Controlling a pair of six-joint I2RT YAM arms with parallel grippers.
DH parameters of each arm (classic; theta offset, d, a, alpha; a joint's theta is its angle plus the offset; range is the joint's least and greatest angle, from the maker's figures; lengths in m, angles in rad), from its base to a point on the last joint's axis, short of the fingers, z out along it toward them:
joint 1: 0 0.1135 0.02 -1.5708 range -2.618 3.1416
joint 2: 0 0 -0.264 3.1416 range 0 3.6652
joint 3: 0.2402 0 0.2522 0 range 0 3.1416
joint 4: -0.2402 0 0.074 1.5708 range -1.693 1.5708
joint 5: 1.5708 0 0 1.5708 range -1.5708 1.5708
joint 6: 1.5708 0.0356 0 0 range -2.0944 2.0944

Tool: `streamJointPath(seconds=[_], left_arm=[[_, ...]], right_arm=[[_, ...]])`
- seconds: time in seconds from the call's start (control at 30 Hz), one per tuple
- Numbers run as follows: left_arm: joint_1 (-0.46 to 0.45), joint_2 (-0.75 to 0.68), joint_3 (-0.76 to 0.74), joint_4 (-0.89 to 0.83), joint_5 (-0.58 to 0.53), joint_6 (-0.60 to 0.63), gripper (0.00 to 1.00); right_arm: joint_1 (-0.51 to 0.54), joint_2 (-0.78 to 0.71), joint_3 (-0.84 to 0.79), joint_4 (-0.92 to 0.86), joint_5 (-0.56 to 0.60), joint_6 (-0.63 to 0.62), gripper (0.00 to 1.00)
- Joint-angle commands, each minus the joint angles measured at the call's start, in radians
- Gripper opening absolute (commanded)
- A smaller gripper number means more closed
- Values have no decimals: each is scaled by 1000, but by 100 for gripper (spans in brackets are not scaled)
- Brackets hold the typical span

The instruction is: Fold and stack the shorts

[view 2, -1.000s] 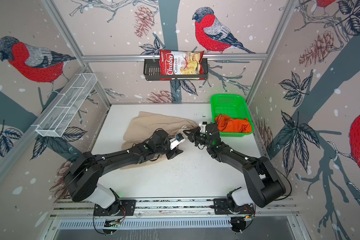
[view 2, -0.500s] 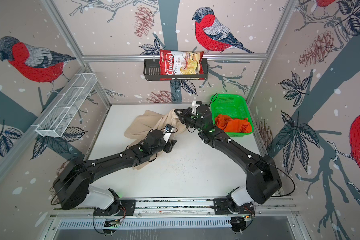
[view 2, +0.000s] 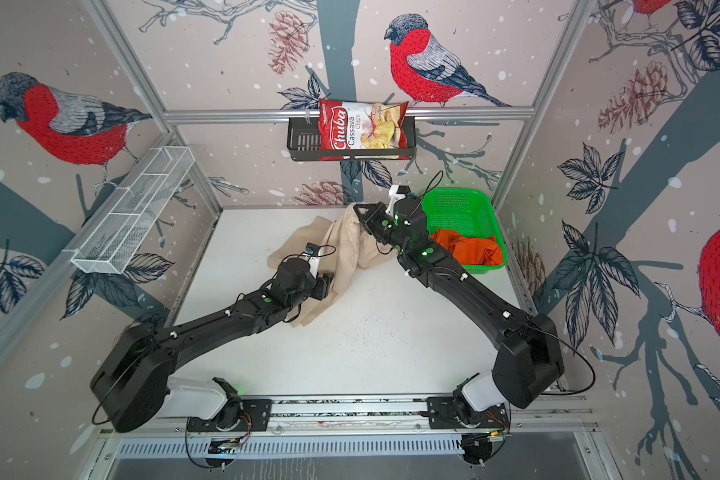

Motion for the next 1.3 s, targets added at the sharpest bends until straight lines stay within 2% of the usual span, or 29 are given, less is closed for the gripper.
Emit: streamJointPath(seconds=[0.0,0.17,0.27,0.5,0.7,0.77,0.83,0.93,0.97,1.03,1.27], left_arm=[[21,-25,-20,-80,68,-77,62],[93,-46,-35,-240,63,-205,65],[172,-68,-68,-285,108,-301,67],[313,-114,-172,-313,243,-484,71],[338,-127,-238,-274,338,-578,67],[339,-129,-253,-259,358,-595,63],[338,-132,-258,-252,352,-600,51],[338,-142,-241,-259,335,-581,26],[339,-143,-226,-271,323,-569,15],[339,-146,-186,-300,292,-543,2],[349,-101,73,-357,137,-333,0]], right_arm=[[-21,-21,-72,-29,18,-23,7],[-57,-41,-171,-83,55,-66,7],[-78,-49,-215,-110,61,-85,7],[-92,-55,-280,-128,48,-105,8],[-95,-53,-307,-109,24,-101,8],[-94,-50,-310,-102,15,-100,8],[-95,-48,-314,-98,8,-100,8],[-94,-53,-323,-96,0,-98,8],[-96,-56,-329,-96,-2,-99,8],[-94,-70,-341,-96,-6,-99,8],[-58,-146,-403,-138,-28,-77,7]])
